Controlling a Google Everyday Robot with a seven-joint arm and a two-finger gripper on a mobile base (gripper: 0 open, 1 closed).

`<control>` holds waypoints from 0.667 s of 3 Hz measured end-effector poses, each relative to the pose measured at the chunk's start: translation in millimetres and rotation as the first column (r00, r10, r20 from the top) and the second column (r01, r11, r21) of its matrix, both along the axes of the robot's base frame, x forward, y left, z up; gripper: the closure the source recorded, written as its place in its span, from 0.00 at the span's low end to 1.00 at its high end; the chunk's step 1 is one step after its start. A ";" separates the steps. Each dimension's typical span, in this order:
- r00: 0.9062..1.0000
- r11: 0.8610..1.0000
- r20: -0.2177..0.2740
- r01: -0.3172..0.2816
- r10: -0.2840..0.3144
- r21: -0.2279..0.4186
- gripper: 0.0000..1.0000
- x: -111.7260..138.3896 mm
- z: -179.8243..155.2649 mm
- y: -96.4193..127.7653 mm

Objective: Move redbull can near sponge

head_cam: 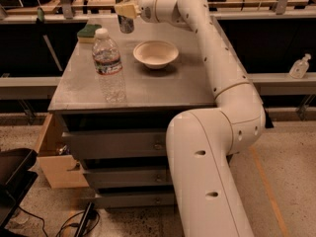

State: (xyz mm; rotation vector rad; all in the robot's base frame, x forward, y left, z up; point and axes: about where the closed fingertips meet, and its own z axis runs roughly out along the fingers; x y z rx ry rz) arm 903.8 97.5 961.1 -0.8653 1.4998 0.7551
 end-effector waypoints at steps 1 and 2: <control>1.000 1.000 -0.010 0.001 -0.001 -0.005 1.00 4.5 -9.3 11.2; 1.000 1.000 -0.013 0.014 -0.014 -0.012 1.00 11.4 -16.4 19.7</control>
Offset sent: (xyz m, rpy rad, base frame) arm 0.0338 0.0212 -0.0156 -0.0197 0.0128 -0.0370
